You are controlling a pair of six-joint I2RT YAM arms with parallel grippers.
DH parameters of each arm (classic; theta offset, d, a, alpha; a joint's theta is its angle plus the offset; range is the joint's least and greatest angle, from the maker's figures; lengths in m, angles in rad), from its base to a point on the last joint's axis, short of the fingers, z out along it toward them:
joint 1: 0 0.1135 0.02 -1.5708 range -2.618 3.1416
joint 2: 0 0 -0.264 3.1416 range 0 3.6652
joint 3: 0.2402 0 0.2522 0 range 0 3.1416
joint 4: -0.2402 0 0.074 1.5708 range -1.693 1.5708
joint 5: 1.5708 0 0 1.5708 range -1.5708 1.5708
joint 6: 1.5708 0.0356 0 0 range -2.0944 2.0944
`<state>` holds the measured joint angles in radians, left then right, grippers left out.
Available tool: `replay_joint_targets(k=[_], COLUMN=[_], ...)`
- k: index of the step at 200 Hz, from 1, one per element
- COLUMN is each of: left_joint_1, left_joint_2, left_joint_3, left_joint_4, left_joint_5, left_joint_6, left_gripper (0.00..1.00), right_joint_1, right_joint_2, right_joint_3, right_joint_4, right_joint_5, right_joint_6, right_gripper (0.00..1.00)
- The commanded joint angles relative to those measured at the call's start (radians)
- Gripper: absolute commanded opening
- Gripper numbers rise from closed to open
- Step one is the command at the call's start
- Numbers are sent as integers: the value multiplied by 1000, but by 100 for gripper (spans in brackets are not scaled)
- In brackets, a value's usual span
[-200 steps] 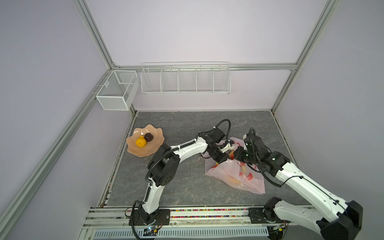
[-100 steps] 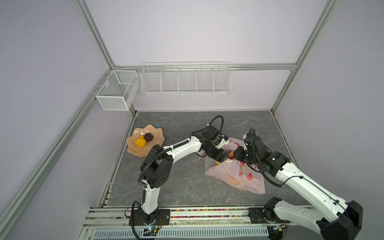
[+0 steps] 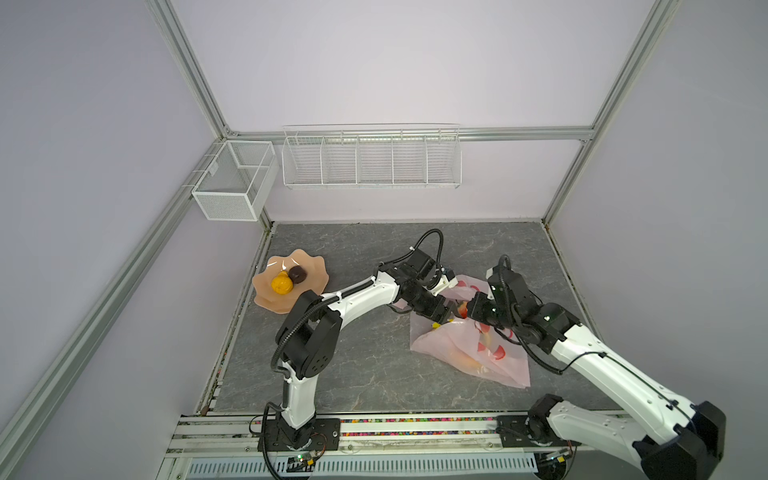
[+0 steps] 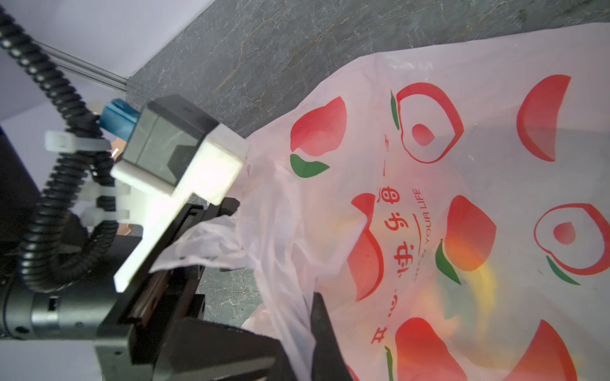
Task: Place the fruits into the plastic bag
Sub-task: Place the fruit in the plastic bag.
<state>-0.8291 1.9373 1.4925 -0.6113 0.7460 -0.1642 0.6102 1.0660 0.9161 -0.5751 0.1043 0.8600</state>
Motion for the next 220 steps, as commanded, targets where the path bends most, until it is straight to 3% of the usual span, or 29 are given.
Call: replay_joint_targets(k=[1, 76, 151, 191, 220], left_joint_1=[6, 94, 234, 359, 476], left_joint_2=[-32, -157, -286, -344, -376], left_joint_3=[-1, -90, -159, -184, -190], left_joint_4=[-21, 21, 0, -91, -178], left_joint_5=[14, -188, -290, -501, -743], left_joint_6=[3, -63, -87, -118, -181], left_gripper=[88, 88, 86, 83, 83], right_joint_1=[2, 1, 1, 1, 0], right_joint_2=[9, 10, 14, 11, 9], right_joint_3=[-3, -3, -4, -2, -6], right_joint_4=[24, 26, 26, 19, 22], right_joint_5=[0, -2, -4, 0, 0], right_joint_6=[2, 0, -5, -8, -7], right_gripper=[6, 6, 6, 6, 6])
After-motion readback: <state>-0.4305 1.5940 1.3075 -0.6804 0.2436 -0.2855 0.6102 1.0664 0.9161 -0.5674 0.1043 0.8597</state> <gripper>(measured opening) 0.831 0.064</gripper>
